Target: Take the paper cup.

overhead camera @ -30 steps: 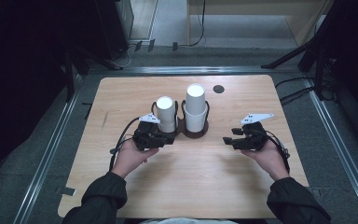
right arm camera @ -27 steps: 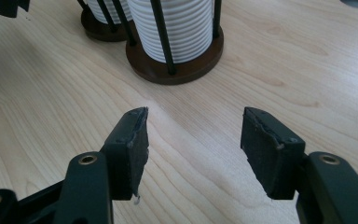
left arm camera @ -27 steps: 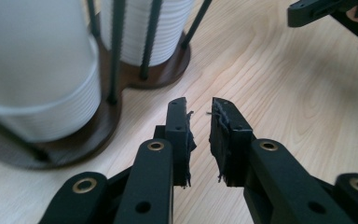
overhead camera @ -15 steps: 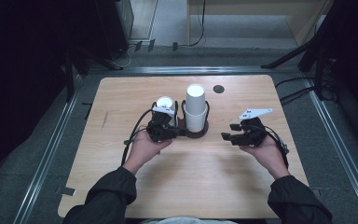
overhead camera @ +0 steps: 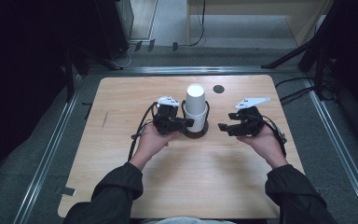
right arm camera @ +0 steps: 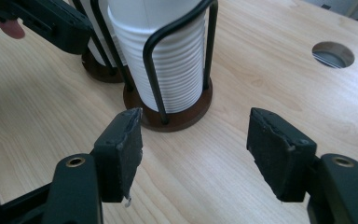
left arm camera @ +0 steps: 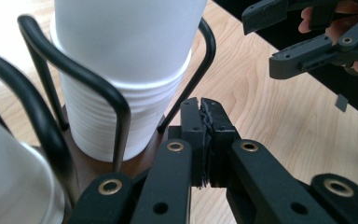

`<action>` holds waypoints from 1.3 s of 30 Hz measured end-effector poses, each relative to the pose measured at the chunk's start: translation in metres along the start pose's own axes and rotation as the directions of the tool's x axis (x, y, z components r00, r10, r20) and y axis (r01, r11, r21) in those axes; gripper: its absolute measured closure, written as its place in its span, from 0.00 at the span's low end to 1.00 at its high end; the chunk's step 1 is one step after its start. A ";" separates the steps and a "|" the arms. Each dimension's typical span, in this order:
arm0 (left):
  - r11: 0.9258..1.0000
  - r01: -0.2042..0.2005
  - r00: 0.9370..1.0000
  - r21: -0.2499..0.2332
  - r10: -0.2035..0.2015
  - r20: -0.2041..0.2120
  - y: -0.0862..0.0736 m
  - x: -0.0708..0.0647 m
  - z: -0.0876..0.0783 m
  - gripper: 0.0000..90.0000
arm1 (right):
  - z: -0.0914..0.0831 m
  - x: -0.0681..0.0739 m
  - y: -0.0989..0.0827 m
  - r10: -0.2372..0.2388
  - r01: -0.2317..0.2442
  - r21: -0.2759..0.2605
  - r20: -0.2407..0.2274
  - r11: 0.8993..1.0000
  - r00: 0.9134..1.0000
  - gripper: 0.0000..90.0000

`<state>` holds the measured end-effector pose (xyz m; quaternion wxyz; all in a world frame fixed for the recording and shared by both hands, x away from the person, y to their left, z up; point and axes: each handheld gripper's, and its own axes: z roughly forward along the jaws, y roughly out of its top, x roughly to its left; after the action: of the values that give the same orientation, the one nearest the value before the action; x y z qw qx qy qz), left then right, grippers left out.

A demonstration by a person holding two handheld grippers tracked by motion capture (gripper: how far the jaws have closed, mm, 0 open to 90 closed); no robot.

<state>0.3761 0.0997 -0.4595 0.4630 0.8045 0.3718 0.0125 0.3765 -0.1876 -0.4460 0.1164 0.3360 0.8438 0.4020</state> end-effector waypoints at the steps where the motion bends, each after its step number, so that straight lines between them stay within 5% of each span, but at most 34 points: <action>1: 1.000 -0.003 1.000 0.007 0.003 -0.004 0.000 0.000 0.001 0.98 | -0.001 0.000 0.002 -0.001 0.001 0.001 0.003 1.000 1.000 0.40; 14: 0.999 -0.032 0.999 -0.009 0.032 -0.035 0.002 0.002 0.002 0.95 | -0.007 0.005 0.026 -0.050 0.050 -0.017 0.009 0.999 0.999 0.39; 39: 1.000 0.022 0.999 0.006 -0.022 -0.023 0.005 0.008 0.004 0.89 | 0.008 0.024 0.077 -0.131 0.131 -0.014 -0.037 0.991 0.991 0.36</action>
<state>0.3859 0.1006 -0.4608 0.4562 0.8016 0.3860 0.0156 0.3987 -0.1326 -0.3912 0.1285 0.2715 0.8638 0.4044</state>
